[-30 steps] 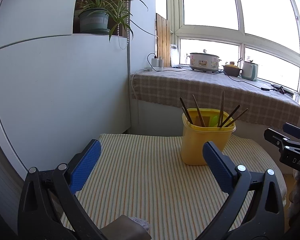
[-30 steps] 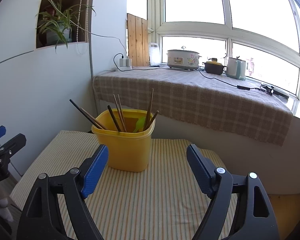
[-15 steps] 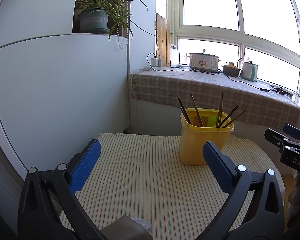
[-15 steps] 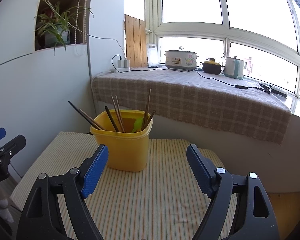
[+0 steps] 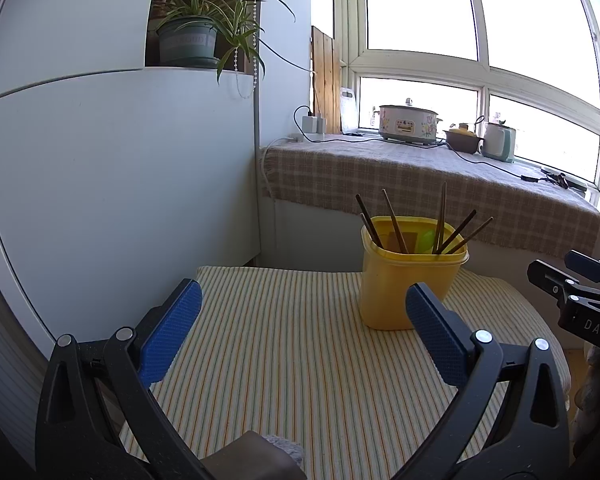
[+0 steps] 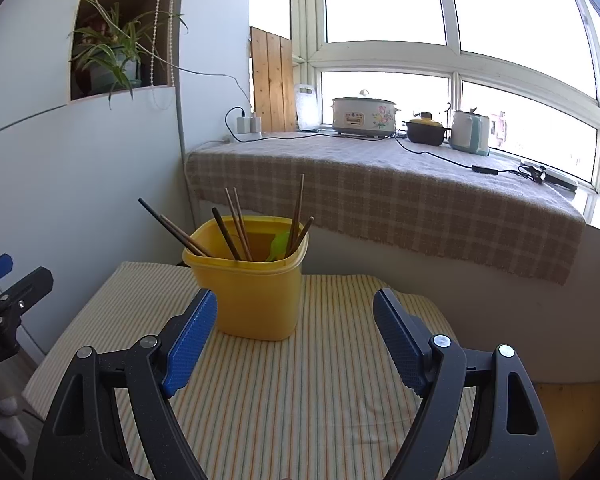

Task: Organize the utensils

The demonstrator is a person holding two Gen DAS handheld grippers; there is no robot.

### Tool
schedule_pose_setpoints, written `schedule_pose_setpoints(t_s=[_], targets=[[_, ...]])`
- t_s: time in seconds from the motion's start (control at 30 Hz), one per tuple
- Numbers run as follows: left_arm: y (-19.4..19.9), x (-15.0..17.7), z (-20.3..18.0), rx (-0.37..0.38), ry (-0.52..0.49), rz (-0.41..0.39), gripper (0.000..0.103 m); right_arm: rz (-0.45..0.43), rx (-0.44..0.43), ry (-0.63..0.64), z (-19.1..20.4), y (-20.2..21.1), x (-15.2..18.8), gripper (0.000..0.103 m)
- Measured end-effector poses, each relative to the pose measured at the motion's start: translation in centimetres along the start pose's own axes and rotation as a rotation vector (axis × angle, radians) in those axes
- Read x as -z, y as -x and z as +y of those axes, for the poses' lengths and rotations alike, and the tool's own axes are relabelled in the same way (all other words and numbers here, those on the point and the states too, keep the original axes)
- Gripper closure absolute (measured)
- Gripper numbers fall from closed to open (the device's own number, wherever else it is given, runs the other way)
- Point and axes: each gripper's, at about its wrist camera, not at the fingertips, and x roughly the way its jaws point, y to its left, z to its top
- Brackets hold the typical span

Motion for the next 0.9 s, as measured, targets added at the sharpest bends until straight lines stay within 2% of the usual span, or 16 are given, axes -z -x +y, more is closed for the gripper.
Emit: schedule_pose_setpoints(t_s=[0.9], targets=[[-0.29, 0.07, -0.03, -0.004, -0.008, 0.0, 0.0, 0.026, 0.002, -0.011, -0.23, -0.62, 0.47, 0.023]])
